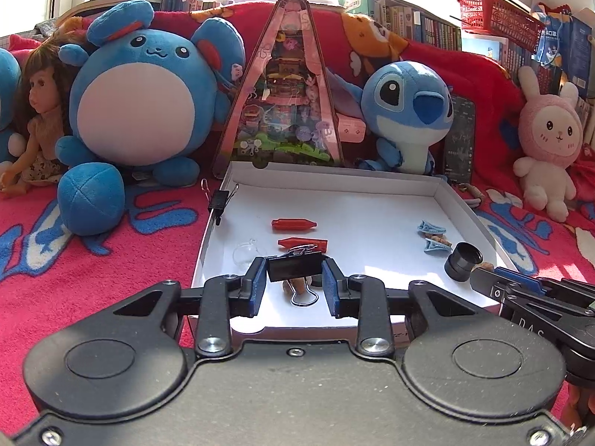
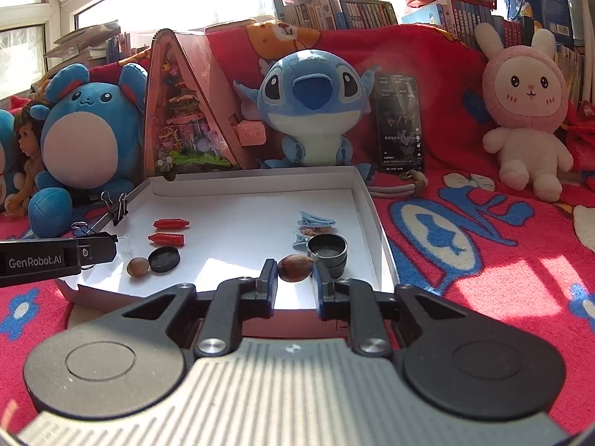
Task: Organize rigid objects
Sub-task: 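Carry the binder clip and the nut over into the white box, then open the left tool to drop the binder clip while the right tool drops the nut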
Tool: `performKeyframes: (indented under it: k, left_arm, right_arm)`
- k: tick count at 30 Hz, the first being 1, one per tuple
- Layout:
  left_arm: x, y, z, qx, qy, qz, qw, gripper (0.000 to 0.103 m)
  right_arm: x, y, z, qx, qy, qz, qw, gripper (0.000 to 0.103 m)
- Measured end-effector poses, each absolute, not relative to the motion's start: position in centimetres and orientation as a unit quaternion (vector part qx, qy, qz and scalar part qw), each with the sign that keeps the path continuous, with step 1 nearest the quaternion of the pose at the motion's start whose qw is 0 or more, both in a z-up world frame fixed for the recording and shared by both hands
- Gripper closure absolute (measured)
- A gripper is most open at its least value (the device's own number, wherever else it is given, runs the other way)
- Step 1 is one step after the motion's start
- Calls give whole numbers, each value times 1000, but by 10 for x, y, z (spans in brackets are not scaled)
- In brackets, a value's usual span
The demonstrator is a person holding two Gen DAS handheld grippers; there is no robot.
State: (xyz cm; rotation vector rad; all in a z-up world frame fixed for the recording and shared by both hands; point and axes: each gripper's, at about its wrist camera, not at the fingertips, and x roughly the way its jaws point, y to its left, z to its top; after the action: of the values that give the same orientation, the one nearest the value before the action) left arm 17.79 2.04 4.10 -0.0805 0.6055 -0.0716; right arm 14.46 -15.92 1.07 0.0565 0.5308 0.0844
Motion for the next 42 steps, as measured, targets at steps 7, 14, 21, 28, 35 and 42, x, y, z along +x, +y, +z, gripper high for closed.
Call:
performKeyframes:
  k: [7,14,21,28,35,42]
  left_arm:
    - [191,17,34,-30,308,-27,951,72]
    - [198,15,25,-24,315,-19,949,72]
    - [203,11,19,-15,321,-17,947,72]
    - [205,9,16,-6,320,-16,947,72]
    - [200,9,18,-5,315,-21,949,65]
    - [183,8,31,-1,302,-36,953,33]
  right_arm:
    - [161,-155,6,26,277,40,960,79]
    - [174,-153,-2,24,293,35,955,79]
    - [184,-154,-9,30,310,31,950,79]
    - [187,-154,-12,25,315,30,948,79]
    - [185,-154,-10,35,313,34,949,70]
    - [172,-158,-2,45,303,43,951,42]
